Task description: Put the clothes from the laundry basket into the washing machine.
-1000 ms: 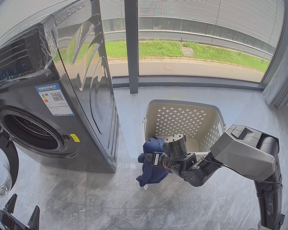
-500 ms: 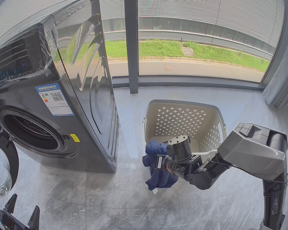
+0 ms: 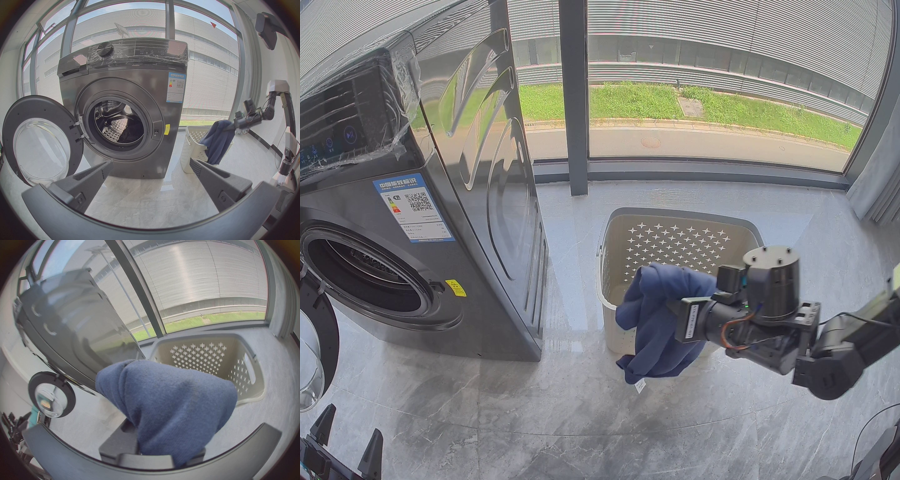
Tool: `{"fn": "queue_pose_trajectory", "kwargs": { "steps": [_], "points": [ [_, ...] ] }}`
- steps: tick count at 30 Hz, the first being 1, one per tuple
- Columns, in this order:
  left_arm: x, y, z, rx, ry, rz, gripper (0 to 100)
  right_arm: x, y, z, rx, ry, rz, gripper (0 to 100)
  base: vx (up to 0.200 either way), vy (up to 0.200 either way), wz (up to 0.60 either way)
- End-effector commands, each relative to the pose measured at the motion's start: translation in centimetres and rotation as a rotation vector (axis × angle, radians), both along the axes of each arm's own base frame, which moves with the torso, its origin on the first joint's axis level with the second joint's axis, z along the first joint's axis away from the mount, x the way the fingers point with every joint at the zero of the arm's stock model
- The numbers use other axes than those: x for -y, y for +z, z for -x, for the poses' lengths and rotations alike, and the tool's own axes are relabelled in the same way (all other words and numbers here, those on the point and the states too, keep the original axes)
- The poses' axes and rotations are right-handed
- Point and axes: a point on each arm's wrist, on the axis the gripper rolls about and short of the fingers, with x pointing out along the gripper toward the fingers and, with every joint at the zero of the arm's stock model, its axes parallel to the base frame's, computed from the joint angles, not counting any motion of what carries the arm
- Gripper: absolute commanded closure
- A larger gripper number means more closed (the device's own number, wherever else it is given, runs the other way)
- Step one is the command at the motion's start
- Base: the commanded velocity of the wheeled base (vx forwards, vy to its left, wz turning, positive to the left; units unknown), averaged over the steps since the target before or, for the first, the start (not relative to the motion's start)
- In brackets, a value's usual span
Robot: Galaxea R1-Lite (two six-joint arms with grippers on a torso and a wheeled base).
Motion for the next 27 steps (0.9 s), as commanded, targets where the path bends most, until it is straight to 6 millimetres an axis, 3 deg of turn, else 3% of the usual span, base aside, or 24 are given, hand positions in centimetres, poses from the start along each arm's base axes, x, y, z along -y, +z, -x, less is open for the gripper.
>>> {"fn": "queue_pose_trajectory", "kwargs": {
  "steps": [1,8,17,20,27],
  "points": [
    [0.0,-0.5,0.0,-0.006,0.0,-0.001,0,4.5,6.6,7.0,0.21,0.125,-0.106,100,0.0,0.0,0.0],
    [0.0,-0.5,0.0,-0.006,0.0,-0.004,0,7.1,7.8,10.3,0.352,0.23,-0.173,100,0.0,0.0,0.0],
    [0.0,-0.5,0.0,-0.006,0.0,-0.005,0,6.8,7.0,10.1,0.367,0.261,-0.109,100,-0.2,0.0,0.0],
    [0.0,-0.5,0.0,-0.006,-0.002,-0.015,0,7.1,6.6,10.3,0.358,0.26,-0.102,100,0.0,0.0,0.0],
    [0.0,-0.5,0.0,-0.006,-0.002,-0.008,0,7.0,6.5,10.3,0.355,0.272,-0.1,100,0.0,0.2,0.0]
  ]
}}
